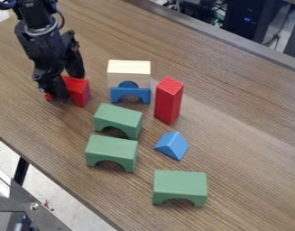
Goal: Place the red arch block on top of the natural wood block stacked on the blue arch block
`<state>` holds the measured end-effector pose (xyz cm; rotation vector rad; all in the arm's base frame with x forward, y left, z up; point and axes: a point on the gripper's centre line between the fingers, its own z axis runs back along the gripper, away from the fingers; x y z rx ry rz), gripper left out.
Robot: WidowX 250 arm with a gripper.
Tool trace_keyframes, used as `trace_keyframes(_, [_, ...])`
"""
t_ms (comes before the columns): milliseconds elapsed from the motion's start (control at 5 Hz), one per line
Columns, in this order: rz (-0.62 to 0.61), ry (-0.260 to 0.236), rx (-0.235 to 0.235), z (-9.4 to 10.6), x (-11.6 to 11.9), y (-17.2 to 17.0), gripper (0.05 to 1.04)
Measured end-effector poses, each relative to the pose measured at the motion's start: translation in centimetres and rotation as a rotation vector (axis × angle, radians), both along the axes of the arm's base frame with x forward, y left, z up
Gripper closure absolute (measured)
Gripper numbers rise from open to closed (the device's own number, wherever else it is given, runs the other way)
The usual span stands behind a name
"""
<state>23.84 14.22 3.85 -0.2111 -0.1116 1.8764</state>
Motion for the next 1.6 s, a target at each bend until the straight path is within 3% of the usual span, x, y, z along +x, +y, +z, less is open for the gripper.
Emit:
trace_keyframes(200, [0.013, 0.006, -0.049, 0.5, -0.1, -0.9, 0.518])
trace_keyframes(400, [0.020, -0.057, -0.078, 4.1, 1.2, -2.3, 0.518])
trace_keyframes(800, [0.055, -0.085, -0.081, 10.5, 2.1, -4.1, 0.518])
trace_keyframes(1000, [0.042, -0.076, -0.055, 11.4, 2.0, -5.2, 0.518])
trace_keyframes(1200, [0.055, -0.077, -0.065, 11.4, 2.5, -6.5, 0.518])
trace_keyframes(1600, [0.105, -0.079, -0.025, 10.6, 4.1, -8.1, 0.518])
